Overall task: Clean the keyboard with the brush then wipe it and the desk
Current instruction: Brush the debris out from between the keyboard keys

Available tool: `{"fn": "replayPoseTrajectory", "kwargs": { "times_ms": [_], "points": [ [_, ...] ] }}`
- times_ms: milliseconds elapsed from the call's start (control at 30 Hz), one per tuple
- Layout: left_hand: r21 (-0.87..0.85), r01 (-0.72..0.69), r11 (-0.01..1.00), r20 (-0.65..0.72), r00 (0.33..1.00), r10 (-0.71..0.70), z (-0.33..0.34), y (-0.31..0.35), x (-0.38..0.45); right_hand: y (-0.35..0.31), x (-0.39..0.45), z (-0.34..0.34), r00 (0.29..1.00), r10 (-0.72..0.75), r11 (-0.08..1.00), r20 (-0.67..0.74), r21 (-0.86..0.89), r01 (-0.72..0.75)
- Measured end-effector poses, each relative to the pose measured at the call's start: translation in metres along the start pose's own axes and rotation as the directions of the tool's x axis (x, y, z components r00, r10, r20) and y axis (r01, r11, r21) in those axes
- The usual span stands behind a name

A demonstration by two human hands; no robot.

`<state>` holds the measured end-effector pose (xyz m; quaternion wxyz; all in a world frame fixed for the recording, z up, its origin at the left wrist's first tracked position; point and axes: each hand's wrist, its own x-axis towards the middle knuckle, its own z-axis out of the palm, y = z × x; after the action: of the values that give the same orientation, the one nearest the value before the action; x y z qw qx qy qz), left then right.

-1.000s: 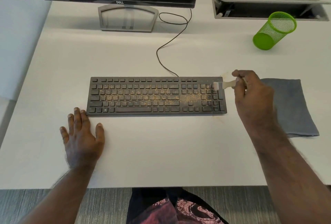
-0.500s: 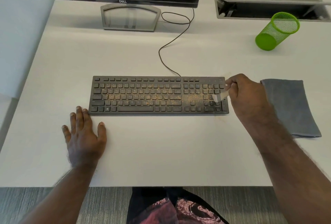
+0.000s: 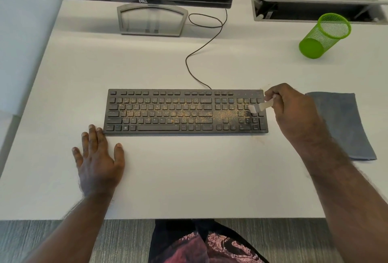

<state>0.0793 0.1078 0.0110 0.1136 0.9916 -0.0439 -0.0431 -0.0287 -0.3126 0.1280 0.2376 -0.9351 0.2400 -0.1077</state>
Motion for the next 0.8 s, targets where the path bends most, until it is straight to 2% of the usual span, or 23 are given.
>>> {"fn": "replayPoseTrajectory", "kwargs": {
  "times_ms": [167, 367, 567, 667, 800],
  "points": [
    [-0.001, 0.001, 1.000, -0.007, 1.000, -0.001, 0.000, 0.000, -0.001, 0.011, 0.004, -0.013, 0.999, -0.041, 0.998, 0.032, -0.048, 0.042],
    [0.004, 0.003, 1.000, -0.009, 1.000, -0.003, 0.001, -0.002, 0.000, 0.009, 0.003, -0.013, 0.987, -0.124, 0.992, 0.100, -0.014, 0.126],
    [0.007, 0.002, 1.000, -0.004, 1.000, -0.002, 0.001, -0.001, 0.000, 0.014, 0.004, -0.015, 0.986, -0.142, 0.989, 0.086, -0.033, 0.146],
    [0.006, 0.004, 1.000, -0.004, 1.000, -0.004, 0.001, -0.001, 0.000, 0.013, 0.003, -0.010, 0.970, -0.192, 0.979, 0.147, -0.048, 0.201],
    [-0.001, 0.002, 1.000, -0.005, 1.000, -0.002, 0.000, 0.001, 0.000, 0.014, 0.005, -0.015, 0.980, -0.139, 0.985, 0.143, -0.080, 0.151]
  ]
}}
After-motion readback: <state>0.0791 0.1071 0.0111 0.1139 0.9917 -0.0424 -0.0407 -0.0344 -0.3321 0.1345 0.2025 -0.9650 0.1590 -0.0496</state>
